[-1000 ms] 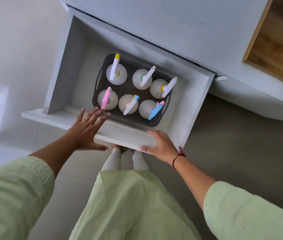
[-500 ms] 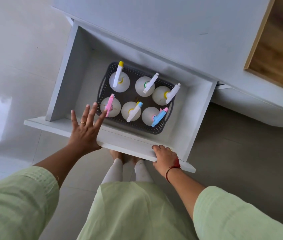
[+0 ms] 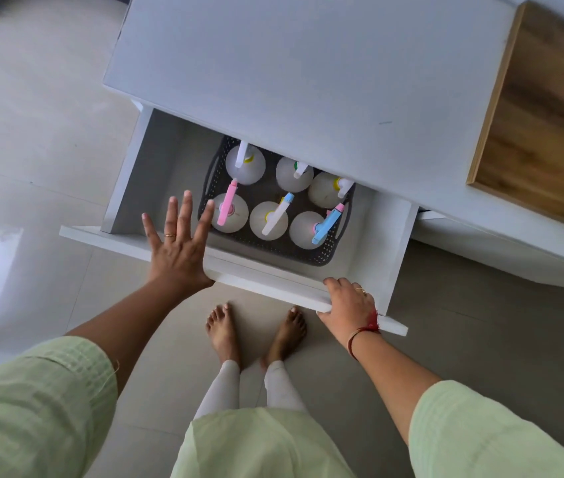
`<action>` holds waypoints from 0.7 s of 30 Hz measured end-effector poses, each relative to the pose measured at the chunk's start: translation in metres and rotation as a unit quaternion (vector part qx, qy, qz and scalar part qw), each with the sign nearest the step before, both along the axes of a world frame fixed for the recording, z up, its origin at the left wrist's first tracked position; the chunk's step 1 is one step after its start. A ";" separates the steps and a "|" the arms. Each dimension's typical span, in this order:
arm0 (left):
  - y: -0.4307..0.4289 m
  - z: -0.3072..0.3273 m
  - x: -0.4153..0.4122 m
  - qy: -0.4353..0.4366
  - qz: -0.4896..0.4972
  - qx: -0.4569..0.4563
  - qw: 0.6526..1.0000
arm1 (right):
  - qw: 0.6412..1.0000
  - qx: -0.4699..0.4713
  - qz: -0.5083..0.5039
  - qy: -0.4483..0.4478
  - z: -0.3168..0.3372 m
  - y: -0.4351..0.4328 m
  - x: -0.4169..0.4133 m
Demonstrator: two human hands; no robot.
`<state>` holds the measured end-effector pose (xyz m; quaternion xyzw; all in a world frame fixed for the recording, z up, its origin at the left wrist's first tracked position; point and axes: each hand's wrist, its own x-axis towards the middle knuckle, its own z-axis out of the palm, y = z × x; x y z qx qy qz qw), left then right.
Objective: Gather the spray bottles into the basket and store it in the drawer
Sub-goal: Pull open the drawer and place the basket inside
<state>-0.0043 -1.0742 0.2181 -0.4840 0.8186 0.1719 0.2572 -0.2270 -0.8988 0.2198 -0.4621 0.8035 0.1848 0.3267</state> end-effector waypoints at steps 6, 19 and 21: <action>-0.029 0.003 -0.034 0.025 -0.022 -0.059 0.998 | 0.986 -0.120 0.049 0.105 0.000 -0.028 -0.025; -0.067 -0.009 -0.086 0.081 -0.074 -0.196 0.974 | 0.958 -0.184 0.086 0.202 -0.011 -0.082 -0.079; -0.072 -0.012 -0.091 0.091 -0.073 -0.208 0.971 | 0.959 -0.179 0.085 0.202 -0.011 -0.090 -0.088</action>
